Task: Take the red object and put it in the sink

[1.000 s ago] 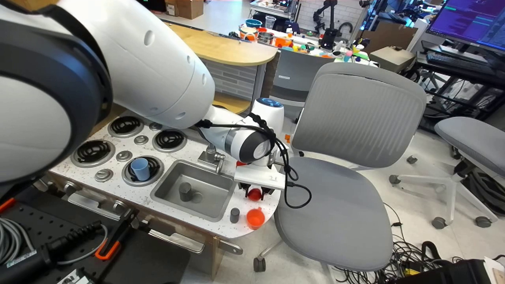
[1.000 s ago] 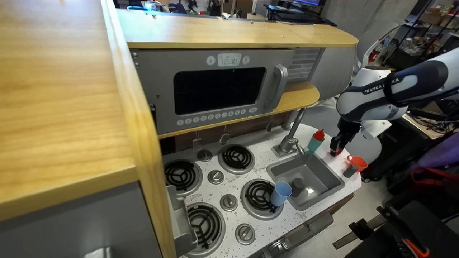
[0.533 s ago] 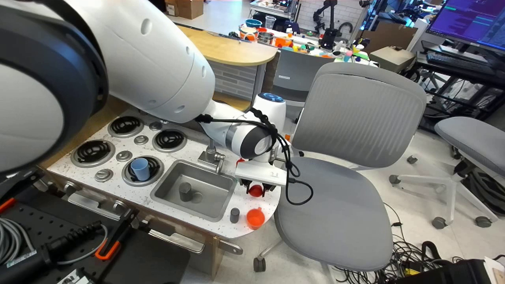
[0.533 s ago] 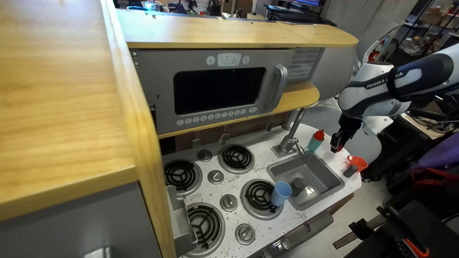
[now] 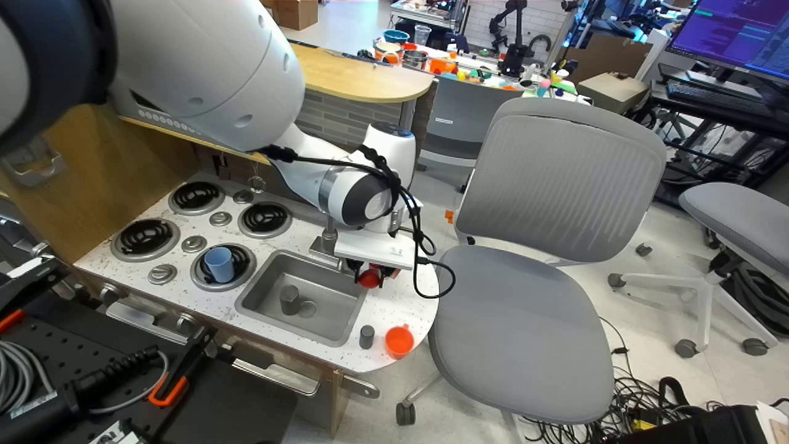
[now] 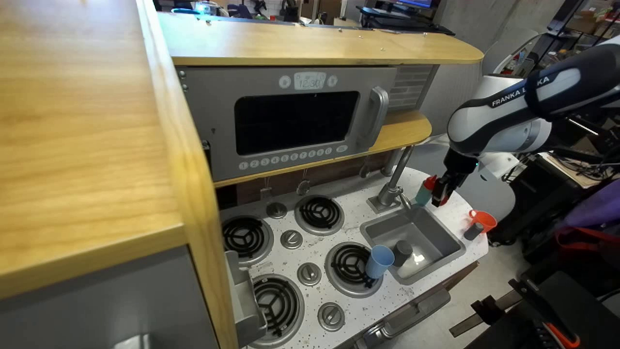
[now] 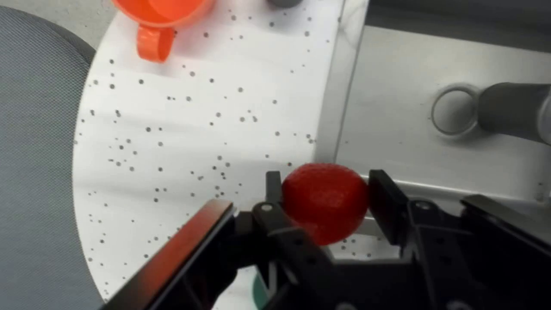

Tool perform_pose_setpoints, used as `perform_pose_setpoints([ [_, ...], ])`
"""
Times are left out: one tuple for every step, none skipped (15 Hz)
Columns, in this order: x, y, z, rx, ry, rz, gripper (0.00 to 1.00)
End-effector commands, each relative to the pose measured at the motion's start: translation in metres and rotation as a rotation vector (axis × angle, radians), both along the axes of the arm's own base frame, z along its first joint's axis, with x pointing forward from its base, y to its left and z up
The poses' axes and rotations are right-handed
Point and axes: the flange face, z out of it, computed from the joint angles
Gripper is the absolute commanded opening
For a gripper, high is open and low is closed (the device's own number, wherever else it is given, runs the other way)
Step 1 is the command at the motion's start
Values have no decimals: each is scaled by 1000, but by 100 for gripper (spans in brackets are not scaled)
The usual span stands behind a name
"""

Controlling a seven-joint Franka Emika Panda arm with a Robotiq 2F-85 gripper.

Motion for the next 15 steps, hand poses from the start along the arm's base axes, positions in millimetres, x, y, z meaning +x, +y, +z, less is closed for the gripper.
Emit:
perform_pose_setpoints([
  [-8, 31, 10, 9, -13, -18, 27],
  [-10, 36, 9, 10, -9, -31, 27],
  [-12, 39, 9, 8, -6, -46, 27],
  [-17, 41, 9, 10, 8, -69, 27],
  [-23, 39, 9, 16, 16, -95, 27],
  [-27, 37, 8, 18, 17, -115, 27],
  [-30, 34, 7, 16, 22, -129, 27],
  [-32, 33, 7, 18, 28, -138, 27],
  [-33, 32, 7, 18, 25, -143, 27],
  [-33, 33, 6, 19, 23, -147, 27],
  [-32, 34, 6, 18, 20, -148, 27],
  [-30, 36, 6, 15, 16, -150, 27],
  [-27, 39, 5, 16, 14, -151, 27],
  [-25, 42, 4, 13, 12, -154, 27],
  [-24, 45, 3, 9, 8, -156, 27],
])
